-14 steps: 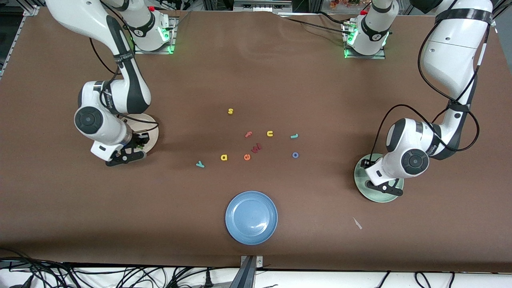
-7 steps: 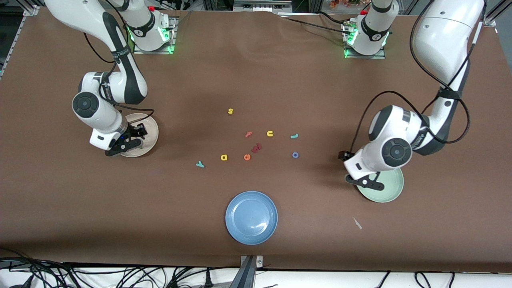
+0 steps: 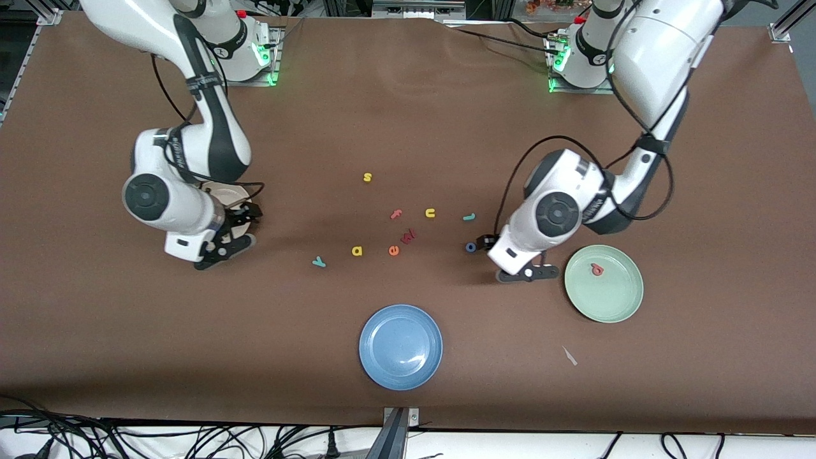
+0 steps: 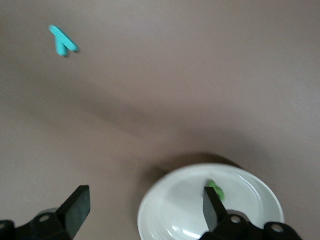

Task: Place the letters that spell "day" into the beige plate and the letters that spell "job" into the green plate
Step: 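Grasp cyan y with the right gripper while the left gripper grasps blue o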

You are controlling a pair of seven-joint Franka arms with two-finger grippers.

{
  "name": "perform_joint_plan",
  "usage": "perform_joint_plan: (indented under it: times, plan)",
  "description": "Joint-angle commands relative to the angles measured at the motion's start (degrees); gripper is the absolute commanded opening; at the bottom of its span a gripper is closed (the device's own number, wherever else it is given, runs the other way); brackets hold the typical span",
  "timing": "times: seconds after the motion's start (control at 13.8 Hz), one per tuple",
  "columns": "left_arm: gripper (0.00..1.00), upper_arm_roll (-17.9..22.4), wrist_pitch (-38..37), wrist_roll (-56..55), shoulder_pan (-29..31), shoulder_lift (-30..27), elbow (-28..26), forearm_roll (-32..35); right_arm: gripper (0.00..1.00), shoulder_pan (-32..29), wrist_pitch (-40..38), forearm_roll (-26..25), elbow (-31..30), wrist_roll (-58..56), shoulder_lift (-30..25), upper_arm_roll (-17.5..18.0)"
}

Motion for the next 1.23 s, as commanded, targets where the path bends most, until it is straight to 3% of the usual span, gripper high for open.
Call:
perform_joint_plan:
  times: [0.0,0.51,0.72,1.16]
  plan:
    - [0.95,0.5,5.0,-5.9,-2.1,2.6,-0.3,-0.4,1.00,-0.1,3.3,1.1,2.7,-1.5,3.0,3.1]
    - [0.51,1.0,7.4,-9.6,-4.6,5.4,-0.3,1.0,1.00,0.0,19.2,0.5,3.1,-4.3,8.2,9.0]
    - [0.52,1.2,7.5,-10.1,-4.7,6.0,-0.3,1.5,1.00,-0.1,23.8,0.5,3.3,-8.5,10.2,9.4]
    - [0.53,1.5,8.8,-11.0,-4.7,7.4,-0.4,3.6,1.00,-0.1,24.1,0.5,8.7,-14.1,15.9,10.1]
